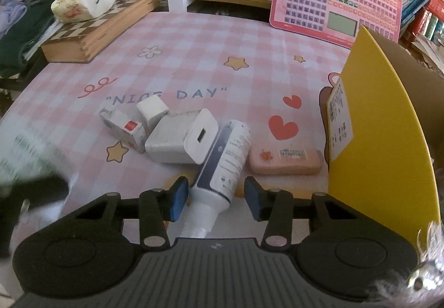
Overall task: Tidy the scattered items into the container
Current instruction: 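Grasp the clear tape roll with the left tool while the right tool grasps the white spray bottle, then carry the tape roll and spray bottle up toward the yellow box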
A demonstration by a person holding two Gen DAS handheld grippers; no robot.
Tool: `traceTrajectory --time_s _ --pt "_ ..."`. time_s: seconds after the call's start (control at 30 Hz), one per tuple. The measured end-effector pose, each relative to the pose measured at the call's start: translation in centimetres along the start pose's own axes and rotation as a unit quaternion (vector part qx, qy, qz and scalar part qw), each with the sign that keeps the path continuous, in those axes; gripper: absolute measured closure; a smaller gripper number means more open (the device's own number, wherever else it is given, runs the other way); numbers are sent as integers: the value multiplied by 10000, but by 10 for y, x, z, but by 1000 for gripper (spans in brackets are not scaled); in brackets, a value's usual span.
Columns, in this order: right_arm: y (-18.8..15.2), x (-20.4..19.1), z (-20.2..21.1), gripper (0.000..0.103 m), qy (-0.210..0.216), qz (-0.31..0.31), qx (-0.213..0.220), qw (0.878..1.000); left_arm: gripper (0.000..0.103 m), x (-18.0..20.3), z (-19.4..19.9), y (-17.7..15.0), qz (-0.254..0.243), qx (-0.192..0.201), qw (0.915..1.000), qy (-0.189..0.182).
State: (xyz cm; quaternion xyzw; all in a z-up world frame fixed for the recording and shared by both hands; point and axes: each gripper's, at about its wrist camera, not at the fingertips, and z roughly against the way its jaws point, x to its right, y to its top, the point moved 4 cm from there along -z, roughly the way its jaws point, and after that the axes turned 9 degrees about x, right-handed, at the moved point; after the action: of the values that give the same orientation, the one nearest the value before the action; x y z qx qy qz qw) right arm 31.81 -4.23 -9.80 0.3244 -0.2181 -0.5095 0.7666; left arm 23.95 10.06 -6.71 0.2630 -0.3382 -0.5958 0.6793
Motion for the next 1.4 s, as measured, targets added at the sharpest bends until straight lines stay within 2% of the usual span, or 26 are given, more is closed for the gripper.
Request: traceTrajectory --time_s 0.13,0.23,0.33,0.43,0.83,1.4 --pt "6 4 -9 61 -82 -203 -85 9997 18 4 5 -6 -25 -63 9999 -123" --pt "6 6 -12 67 -94 -177 -144 9997 18 5 6 -9 -43 -93 9998 -186" --pt "4 9 -10 72 -127 -149 -149 9997 18 3 9 -10 -65 -69 9998 -196" --pt "2 16 -1 72 -66 -292 -119 9995 18 1 14 -9 -15 -8 9998 -222" --pt "-13 3 71 72 313 -199 211 9991 18 9 47 -12 26 231 9987 -459" --pt "-56 -26 159 72 895 -8 327 9954 18 24 123 -44 -8 372 9972 -647"
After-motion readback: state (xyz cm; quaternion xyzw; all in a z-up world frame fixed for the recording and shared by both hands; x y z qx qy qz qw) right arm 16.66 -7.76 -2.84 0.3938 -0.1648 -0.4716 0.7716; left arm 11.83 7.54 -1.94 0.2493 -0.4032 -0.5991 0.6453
